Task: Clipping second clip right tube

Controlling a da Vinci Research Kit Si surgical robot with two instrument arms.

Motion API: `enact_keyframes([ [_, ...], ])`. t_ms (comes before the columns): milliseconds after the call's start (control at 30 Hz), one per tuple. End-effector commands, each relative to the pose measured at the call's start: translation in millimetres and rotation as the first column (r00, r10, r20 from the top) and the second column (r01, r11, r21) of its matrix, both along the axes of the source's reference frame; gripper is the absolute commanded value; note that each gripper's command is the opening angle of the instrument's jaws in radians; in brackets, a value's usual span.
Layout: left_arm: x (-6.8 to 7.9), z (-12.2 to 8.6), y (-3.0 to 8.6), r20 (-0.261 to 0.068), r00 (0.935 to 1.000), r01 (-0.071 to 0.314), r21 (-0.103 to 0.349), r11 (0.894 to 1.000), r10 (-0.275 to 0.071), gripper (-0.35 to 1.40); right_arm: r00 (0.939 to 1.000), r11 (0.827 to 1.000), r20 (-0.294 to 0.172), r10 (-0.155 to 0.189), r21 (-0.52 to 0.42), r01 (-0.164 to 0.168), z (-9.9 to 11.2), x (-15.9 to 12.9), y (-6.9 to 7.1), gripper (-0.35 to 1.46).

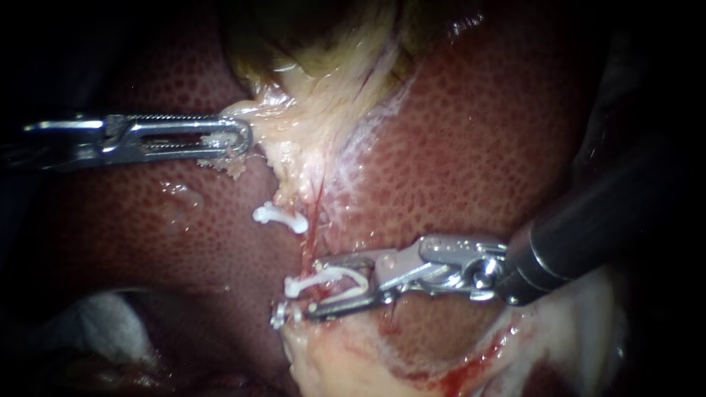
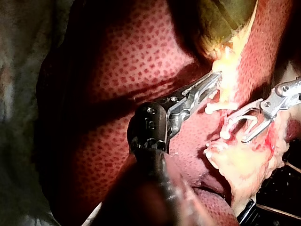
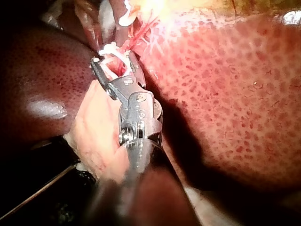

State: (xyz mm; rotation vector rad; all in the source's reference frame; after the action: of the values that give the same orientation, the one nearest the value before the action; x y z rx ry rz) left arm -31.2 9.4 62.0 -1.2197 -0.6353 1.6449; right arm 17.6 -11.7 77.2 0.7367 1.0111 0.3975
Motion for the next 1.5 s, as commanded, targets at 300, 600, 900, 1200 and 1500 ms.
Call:
enact_keyframes([
  [300,0.0,0.0,0.0,0.000,1.0000,0.000,0.000,1.000,0.000,-0.35,1.0000,1.000,0.000,-0.001,0.000,0.001,0.0,-0.2,0.0,0.49],
  [600,0.0,0.0,0.0,0.000,1.0000,0.000,0.000,1.000,0.000,-0.35,1.0000,1.000,0.000,-0.003,0.007,0.003,-0.8,-1.2,0.8,0.49],
  [900,0.1,0.0,0.0,0.000,1.0000,0.000,0.000,1.000,0.000,-0.35,0.9996,1.000,0.007,0.029,0.005,-0.029,-1.8,-3.6,3.4,0.49],
  [1200,0.0,0.0,-0.1,0.000,1.0000,0.000,0.000,1.000,0.000,-0.35,0.9988,0.999,0.008,0.049,-0.003,-0.049,-0.9,-3.6,4.3,0.49],
  [1500,0.0,0.1,-0.1,0.001,1.0000,-0.002,0.000,1.000,0.002,-0.35,0.9986,0.999,0.008,0.052,-0.009,-0.052,0.4,-2.0,3.7,0.49],
])
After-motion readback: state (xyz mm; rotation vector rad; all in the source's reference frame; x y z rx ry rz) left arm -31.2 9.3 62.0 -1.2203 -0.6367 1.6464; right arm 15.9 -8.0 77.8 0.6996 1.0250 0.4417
